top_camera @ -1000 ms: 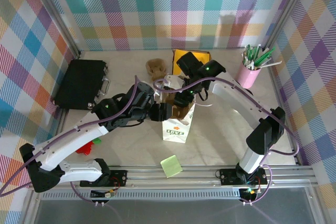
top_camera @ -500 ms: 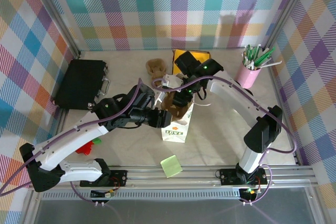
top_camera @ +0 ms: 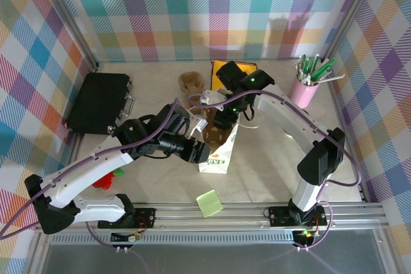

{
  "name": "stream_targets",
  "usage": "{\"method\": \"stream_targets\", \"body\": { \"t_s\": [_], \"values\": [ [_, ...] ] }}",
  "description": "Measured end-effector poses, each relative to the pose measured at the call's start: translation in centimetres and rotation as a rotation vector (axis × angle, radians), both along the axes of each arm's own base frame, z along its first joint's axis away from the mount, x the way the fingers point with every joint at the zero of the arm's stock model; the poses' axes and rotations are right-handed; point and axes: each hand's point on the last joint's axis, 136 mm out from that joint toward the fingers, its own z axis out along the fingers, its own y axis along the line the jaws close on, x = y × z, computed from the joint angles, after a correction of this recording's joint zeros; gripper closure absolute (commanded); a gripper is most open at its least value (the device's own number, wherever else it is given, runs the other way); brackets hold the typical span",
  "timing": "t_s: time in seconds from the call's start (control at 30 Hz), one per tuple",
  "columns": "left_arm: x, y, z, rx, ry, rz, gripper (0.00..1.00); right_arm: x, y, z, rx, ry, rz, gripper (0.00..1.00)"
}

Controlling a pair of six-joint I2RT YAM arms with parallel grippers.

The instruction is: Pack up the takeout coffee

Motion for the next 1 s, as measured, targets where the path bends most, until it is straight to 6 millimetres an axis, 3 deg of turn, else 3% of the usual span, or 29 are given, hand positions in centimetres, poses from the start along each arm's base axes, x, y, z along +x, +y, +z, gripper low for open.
{"method": "stream_targets", "body": {
  "t_s": [0.23,0.4,0.53,0.63,1.0],
  "values": [
    [-0.9,0.7,-0.2,0.029,0.011,-0.024,0.41,0.8,0.2,0.4,0.022,-0.010,-0.012,0.58],
    [0.0,1.9,3.4,-0.043,-0.084,0.049,0.42,0.6,0.3,-0.8,0.021,0.008,0.005,0.57],
    [1.4,4.6,6.6,-0.120,-0.173,0.170,0.43,0.3,0.2,-1.5,0.014,0.023,0.021,0.57],
    [2.6,6.4,7.8,-0.147,-0.215,0.262,0.44,0.3,0.2,-1.7,0.011,0.026,0.022,0.56],
    [4.5,8.3,6.9,-0.131,-0.204,0.367,0.45,0.5,-0.1,-3.6,-0.050,0.047,0.016,0.57]
  ]
}}
